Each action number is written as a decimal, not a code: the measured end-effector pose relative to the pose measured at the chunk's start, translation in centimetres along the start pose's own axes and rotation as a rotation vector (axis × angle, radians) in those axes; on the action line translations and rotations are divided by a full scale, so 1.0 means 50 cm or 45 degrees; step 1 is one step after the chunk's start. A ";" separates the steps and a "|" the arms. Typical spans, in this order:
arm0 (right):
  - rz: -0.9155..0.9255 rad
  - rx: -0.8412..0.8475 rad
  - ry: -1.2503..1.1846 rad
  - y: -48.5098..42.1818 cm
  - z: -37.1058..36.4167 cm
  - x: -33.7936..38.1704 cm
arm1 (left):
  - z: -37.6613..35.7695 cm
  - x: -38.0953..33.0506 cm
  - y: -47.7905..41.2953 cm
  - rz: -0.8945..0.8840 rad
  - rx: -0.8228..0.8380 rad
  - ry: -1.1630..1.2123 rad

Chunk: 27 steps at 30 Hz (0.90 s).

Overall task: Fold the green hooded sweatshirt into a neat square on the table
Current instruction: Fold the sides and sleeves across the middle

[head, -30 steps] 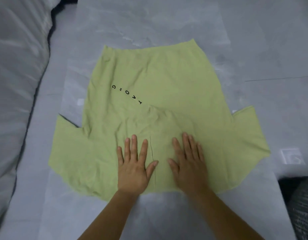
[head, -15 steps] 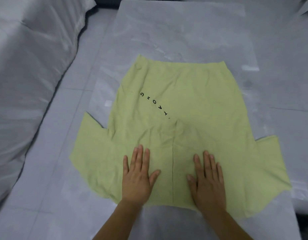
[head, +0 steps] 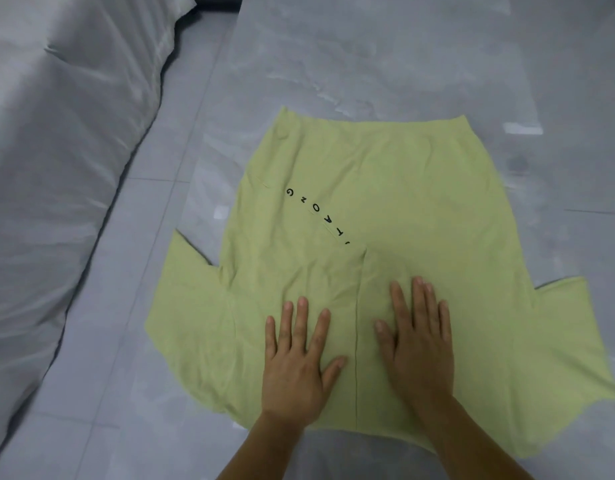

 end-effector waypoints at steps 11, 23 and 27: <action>-0.019 0.045 -0.033 -0.012 0.007 -0.001 | -0.009 0.006 -0.005 -0.030 -0.006 -0.005; -0.007 0.048 0.014 -0.013 0.008 0.004 | -0.004 0.004 -0.008 -0.007 0.013 -0.054; -0.007 0.038 0.026 -0.010 0.004 0.004 | -0.005 0.004 -0.006 -0.007 0.019 -0.061</action>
Point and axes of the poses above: each hand's wrist, its own y-axis away from the middle knuckle, its own z-axis out of the back of the hand, x = y × z, the point moved 3 cm from there along -y, towards the middle knuckle, and after that the axes turned 11 degrees about y, right-handed, at the moved point
